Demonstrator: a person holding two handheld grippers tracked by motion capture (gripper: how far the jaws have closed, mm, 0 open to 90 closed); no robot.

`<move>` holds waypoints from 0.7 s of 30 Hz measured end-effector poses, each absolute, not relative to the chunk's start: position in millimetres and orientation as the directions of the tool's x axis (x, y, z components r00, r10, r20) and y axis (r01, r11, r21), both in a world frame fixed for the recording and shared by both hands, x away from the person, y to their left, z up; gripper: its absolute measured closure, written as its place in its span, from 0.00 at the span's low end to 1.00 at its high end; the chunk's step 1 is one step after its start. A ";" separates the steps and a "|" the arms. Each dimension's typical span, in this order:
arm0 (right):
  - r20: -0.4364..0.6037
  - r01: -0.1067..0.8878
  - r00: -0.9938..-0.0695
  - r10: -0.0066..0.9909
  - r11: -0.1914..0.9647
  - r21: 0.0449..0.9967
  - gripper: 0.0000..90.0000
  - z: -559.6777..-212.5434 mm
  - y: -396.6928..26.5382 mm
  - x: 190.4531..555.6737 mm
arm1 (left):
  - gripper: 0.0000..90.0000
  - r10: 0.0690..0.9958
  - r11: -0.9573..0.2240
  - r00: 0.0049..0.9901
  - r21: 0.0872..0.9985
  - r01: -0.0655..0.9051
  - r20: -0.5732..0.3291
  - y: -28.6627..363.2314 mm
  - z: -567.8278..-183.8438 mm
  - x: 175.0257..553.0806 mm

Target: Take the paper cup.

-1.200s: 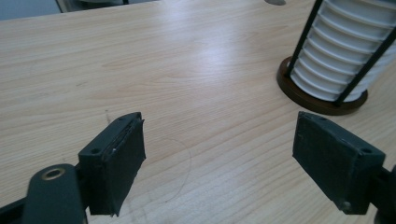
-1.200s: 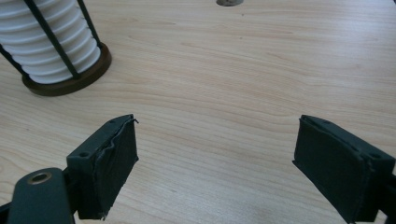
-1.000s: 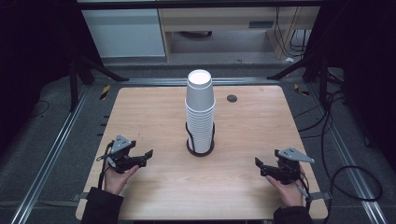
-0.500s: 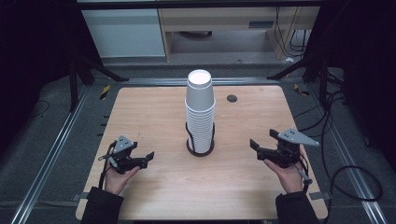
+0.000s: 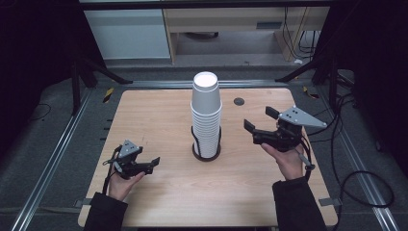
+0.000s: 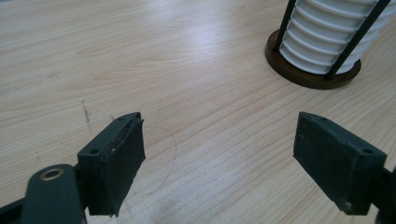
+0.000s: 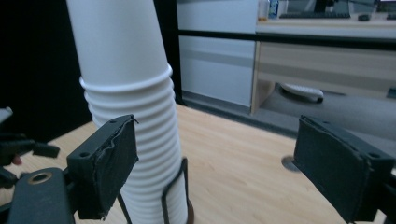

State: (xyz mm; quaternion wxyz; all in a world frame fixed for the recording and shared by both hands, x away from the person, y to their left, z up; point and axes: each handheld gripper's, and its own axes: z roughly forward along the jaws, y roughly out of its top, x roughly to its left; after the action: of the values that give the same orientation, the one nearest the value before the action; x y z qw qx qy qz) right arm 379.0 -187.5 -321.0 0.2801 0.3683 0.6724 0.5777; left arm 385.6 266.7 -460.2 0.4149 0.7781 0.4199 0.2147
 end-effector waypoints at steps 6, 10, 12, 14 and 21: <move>0.031 0.138 -0.606 0.795 0.066 0.988 0.14 -301.4 -170.9 384.5 | 0.18 0.831 -0.306 0.557 0.823 0.478 -0.014 266.3 -460.3 385.6; 0.029 0.129 -0.630 0.776 0.068 0.989 0.13 -292.1 -159.1 387.5 | 0.18 0.829 -0.306 0.558 0.822 0.480 -0.017 265.3 -461.0 385.9; 0.023 0.122 -0.640 0.768 0.072 0.990 0.13 -288.7 -153.8 388.8 | 0.18 0.828 -0.310 0.560 0.820 0.482 -0.016 265.0 -461.4 386.1; 0.018 0.120 -0.648 0.762 0.078 0.990 0.13 -286.0 -148.8 390.2 | 0.18 0.828 -0.311 0.561 0.819 0.482 -0.016 264.7 -461.5 386.2; 0.007 0.129 -0.675 0.738 0.109 0.986 0.12 -274.8 -133.1 398.8 | 0.17 0.827 -0.314 0.562 0.815 0.487 -0.017 264.6 -462.3 386.9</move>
State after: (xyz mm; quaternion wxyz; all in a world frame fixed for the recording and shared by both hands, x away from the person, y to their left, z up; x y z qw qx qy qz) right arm 398.8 -133.1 -274.8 0.2576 0.3104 0.6987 0.5909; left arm 386.9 264.6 -462.3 0.4089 0.7835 0.4194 0.2077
